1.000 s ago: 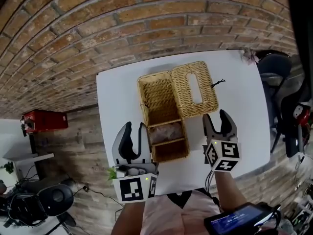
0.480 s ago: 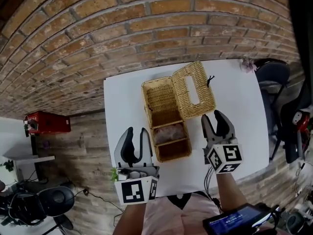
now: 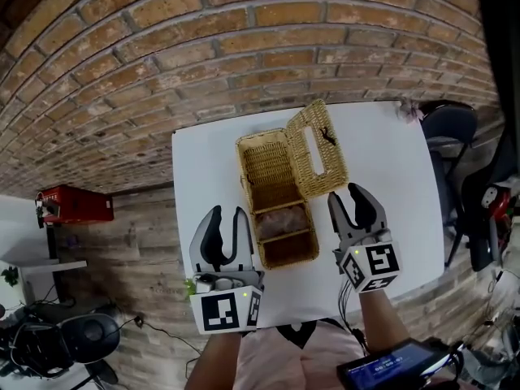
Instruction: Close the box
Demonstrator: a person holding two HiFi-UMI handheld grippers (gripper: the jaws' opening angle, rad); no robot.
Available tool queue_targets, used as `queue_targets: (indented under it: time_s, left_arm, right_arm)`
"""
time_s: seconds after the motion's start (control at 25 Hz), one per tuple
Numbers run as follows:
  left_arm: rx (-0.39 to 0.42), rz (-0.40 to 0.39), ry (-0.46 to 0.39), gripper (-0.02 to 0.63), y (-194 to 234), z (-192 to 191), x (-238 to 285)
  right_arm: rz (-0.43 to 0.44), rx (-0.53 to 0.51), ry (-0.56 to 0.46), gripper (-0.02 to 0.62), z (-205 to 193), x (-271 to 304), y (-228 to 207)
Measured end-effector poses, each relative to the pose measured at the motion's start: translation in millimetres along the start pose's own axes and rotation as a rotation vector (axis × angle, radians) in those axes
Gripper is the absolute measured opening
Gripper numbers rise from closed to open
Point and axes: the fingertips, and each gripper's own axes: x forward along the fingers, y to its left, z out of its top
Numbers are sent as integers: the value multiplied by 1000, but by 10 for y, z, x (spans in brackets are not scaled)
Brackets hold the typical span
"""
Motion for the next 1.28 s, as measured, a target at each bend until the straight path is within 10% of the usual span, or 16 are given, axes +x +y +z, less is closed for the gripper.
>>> queue_targets:
  time_s: [0.72, 1.28]
  left_arm:
    - [-21, -178, 110, 144, -301, -411, 587]
    - [-31, -131, 96, 143, -175, -396, 639]
  right_arm:
    - [159, -82, 12, 176, 102, 114, 636]
    - [189, -103, 33, 178, 132, 307, 736]
